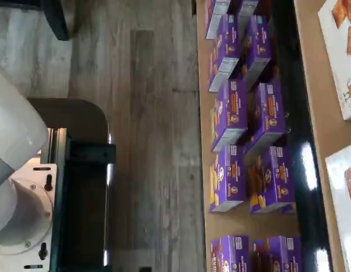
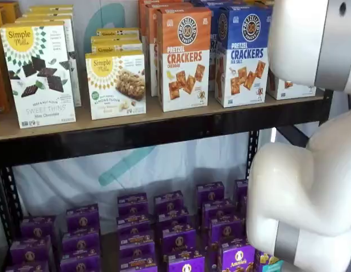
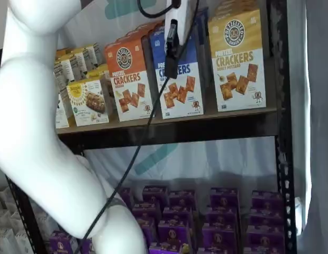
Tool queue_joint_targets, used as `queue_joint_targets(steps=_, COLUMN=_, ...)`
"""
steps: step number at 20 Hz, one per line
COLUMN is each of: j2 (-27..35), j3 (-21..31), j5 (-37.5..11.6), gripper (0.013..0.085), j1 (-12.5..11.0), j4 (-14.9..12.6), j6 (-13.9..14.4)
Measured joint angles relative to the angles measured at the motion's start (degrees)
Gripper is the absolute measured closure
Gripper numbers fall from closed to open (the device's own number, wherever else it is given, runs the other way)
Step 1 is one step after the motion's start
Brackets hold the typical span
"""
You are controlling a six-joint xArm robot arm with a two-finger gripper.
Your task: Retrieve the yellow and white box located on the top shelf, the sixth one from the left
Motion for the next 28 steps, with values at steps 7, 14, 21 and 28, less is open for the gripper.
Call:
queue_joint_targets(steps=7, j2=-2.63, j3=4.19, j5=-4.78, gripper=0.013, j1=2.2, j4=-3.03, j6=-0.06)
queue_joint_targets(steps=14, j2=-3.89, j3=6.23, j5=-9.43, gripper=0.013, j1=-2.6, j4=4.36, j6=-1.88)
queue_joint_targets(steps=21, j2=-2.62, j3=5.22, j5=-13.07, gripper=0.013, j1=-9.31, j4=14.48, j6=-3.97)
queue_joint_targets(steps=28, j2=-1.41, j3=4.46, j5=-18.8, gripper=0.013, j1=-11.28, j4=19.01, j6=-5.71)
